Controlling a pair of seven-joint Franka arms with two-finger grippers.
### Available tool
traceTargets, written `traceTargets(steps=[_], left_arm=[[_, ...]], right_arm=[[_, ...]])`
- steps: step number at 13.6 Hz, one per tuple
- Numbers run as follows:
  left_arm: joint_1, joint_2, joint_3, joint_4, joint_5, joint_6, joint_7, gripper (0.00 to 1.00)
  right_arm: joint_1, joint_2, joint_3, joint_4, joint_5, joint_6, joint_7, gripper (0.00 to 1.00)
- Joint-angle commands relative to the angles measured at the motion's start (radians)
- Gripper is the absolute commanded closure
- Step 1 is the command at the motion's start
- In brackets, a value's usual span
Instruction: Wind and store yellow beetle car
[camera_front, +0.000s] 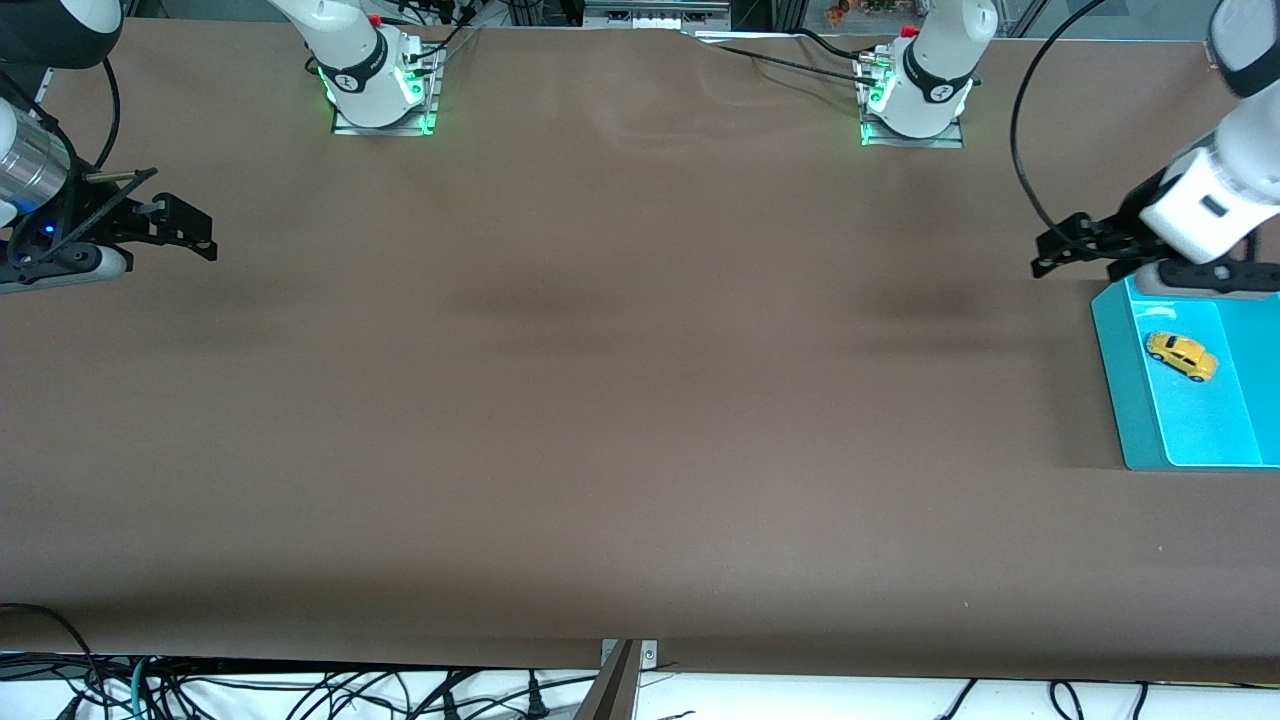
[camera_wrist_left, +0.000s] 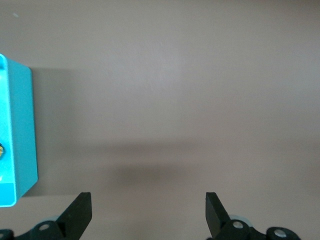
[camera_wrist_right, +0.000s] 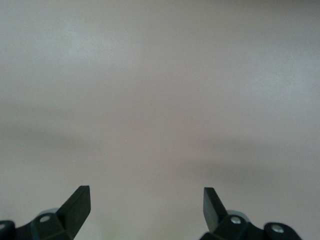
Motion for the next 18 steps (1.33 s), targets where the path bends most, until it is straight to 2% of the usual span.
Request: traceTargets(steps=[1, 3, 5, 8, 11, 18], left_arm=[[-0.013, 0.024, 0.015, 0.051, 0.009, -0.005, -0.019, 0.00], [-0.013, 0.042, 0.014, 0.094, 0.022, -0.064, -0.015, 0.00], [-0.016, 0.069, 0.006, 0.160, 0.042, -0.234, -0.003, 0.00], [-0.017, 0.084, 0.003, 0.175, 0.043, -0.234, 0.000, 0.00], [-0.022, 0.092, -0.046, 0.206, 0.121, -0.234, -0.001, 0.00], [-0.008, 0.095, -0.046, 0.209, 0.106, -0.209, 0.000, 0.00]], right_arm=[[0.001, -0.003, -0.004, 0.006, 0.004, -0.006, -0.016, 0.00], [0.001, -0.003, -0.004, 0.006, 0.004, -0.006, -0.016, 0.00], [0.001, -0.003, -0.004, 0.006, 0.004, -0.006, -0.016, 0.00], [0.001, -0.003, -0.004, 0.006, 0.004, -0.006, -0.016, 0.00], [0.001, -0.003, -0.004, 0.006, 0.004, -0.006, -0.016, 0.00], [0.001, -0.002, -0.004, 0.006, 0.004, -0.006, -0.016, 0.00]])
